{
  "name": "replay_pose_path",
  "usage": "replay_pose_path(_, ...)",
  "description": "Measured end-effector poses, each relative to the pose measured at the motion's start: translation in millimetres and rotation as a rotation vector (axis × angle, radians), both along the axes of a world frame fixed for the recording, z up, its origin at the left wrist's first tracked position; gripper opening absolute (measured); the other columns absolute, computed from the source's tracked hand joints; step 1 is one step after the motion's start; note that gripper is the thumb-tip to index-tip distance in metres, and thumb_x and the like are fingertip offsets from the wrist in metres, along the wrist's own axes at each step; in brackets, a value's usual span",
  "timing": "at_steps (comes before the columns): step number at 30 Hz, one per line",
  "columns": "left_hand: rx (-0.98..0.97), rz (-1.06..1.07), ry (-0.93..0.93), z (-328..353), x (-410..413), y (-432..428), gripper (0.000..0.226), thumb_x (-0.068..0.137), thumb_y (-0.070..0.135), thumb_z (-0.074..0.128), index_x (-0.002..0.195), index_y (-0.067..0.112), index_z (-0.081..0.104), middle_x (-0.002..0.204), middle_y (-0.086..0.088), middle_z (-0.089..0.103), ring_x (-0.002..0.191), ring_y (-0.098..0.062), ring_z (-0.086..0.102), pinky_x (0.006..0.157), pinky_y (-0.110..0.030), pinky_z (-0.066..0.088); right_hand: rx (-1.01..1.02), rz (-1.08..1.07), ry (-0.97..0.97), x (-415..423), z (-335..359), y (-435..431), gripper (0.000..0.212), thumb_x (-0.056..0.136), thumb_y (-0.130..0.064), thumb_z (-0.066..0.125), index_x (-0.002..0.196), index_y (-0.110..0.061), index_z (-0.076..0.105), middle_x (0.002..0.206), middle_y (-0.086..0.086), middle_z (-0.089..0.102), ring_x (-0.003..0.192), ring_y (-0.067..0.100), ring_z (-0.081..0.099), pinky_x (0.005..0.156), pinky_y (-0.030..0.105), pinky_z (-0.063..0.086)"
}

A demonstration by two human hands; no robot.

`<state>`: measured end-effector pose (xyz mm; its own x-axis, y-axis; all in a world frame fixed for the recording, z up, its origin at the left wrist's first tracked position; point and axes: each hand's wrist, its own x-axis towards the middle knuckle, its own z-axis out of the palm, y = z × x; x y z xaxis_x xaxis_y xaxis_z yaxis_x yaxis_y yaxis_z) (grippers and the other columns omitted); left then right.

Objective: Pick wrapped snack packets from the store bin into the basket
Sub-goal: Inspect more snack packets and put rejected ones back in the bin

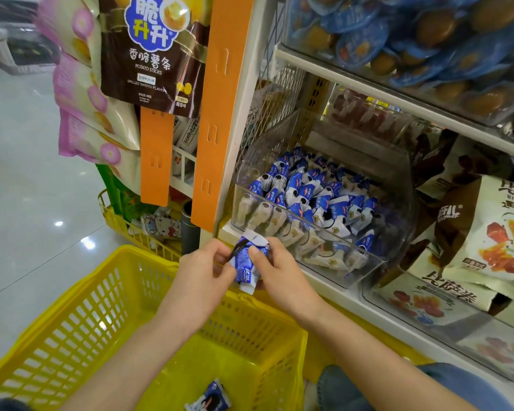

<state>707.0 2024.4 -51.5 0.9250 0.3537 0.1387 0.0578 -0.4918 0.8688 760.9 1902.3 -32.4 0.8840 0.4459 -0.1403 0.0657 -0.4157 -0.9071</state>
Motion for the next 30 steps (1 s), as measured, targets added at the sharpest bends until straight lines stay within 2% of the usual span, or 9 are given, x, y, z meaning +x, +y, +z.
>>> replay_pose_path(4,-0.12,0.019,0.015,0,1,2,0.025,0.086,0.006,0.059,0.081,0.031,0.056,0.08,0.01,0.064,0.073,-0.004,0.063,0.063,-0.015,0.051,0.105,0.049,0.066,2,2,-1,0.019,0.096,-0.026,0.046,0.114,-0.02,0.045,0.113,0.009,0.062,0.084,0.01,0.064,0.072,0.027,0.055)
replay_pose_path(6,-0.339,0.021,0.036,3,3,2,0.014,0.091,0.008,0.054,0.097,0.019,0.06,0.087,0.002,0.068,0.079,-0.011,0.066,0.069,-0.027,0.055,0.129,0.102,0.064,2,5,-2,0.028,0.098,-0.028,0.039,0.123,-0.019,0.046,0.117,0.007,0.06,0.092,0.01,0.062,0.073,0.023,0.055)
replay_pose_path(9,-0.662,-0.026,0.057,12,2,2,0.016,0.096,0.026,0.047,0.1,0.021,0.062,0.093,-0.001,0.071,0.085,-0.012,0.068,0.072,-0.026,0.055,0.154,0.161,0.005,2,11,-4,0.033,0.101,-0.023,0.03,0.13,-0.026,0.046,0.116,-0.003,0.062,0.098,0.007,0.061,0.077,0.022,0.054)
replay_pose_path(11,-0.731,-0.118,0.075,14,0,0,0.022,0.09,0.036,0.052,0.107,0.025,0.061,0.099,0.003,0.072,0.09,-0.009,0.068,0.076,-0.023,0.054,0.13,0.131,-0.065,1,14,-6,0.037,0.099,-0.013,0.038,0.134,-0.022,0.044,0.125,-0.001,0.058,0.104,0.009,0.059,0.08,0.023,0.054)
replay_pose_path(16,-0.683,-0.162,0.031,19,-1,-6,0.029,0.09,0.013,0.057,0.117,0.023,0.057,0.106,0.001,0.069,0.092,-0.012,0.068,0.076,-0.024,0.056,0.105,0.043,-0.166,-4,18,-9,0.044,0.093,-0.013,0.052,0.134,-0.022,0.041,0.117,-0.004,0.058,0.087,0.008,0.058,0.071,0.024,0.052)
replay_pose_path(19,-0.706,-0.281,0.053,21,0,-5,0.031,0.09,0.013,0.058,0.118,0.026,0.058,0.105,0.002,0.07,0.095,-0.011,0.068,0.076,-0.022,0.055,0.144,-0.008,-0.136,-1,27,-12,0.019,0.093,-0.017,0.051,0.111,-0.02,0.054,0.097,-0.002,0.063,0.082,0.012,0.059,0.068,0.022,0.049)
replay_pose_path(21,-0.62,-0.314,0.053,24,2,-4,0.03,0.089,0.017,0.06,0.116,0.028,0.058,0.105,0.003,0.07,0.095,-0.009,0.067,0.078,-0.021,0.055,0.164,-0.02,-0.145,1,33,-17,0.006,0.092,-0.016,0.053,0.095,-0.015,0.059,0.086,-0.001,0.065,0.076,0.01,0.061,0.069,0.024,0.052)
replay_pose_path(26,-0.407,-0.181,-0.033,33,11,-9,0.033,0.082,0.014,0.067,0.112,0.021,0.055,0.103,-0.002,0.067,0.084,-0.011,0.068,0.081,-0.034,0.056,0.228,-0.078,-0.211,0,43,-33,0.016,0.084,-0.014,0.063,0.099,-0.009,0.058,0.096,0.008,0.068,0.089,0.023,0.066,0.079,0.035,0.056)
replay_pose_path(30,-0.373,-0.221,-0.094,42,18,-20,0.037,0.082,0.032,0.065,0.116,0.025,0.054,0.108,0.003,0.065,0.093,-0.01,0.064,0.084,-0.033,0.051,0.134,-0.107,-0.377,2,57,-45,0.031,0.075,-0.04,0.061,0.097,-0.019,0.058,0.088,0.0,0.069,0.077,0.016,0.067,0.073,0.033,0.056)
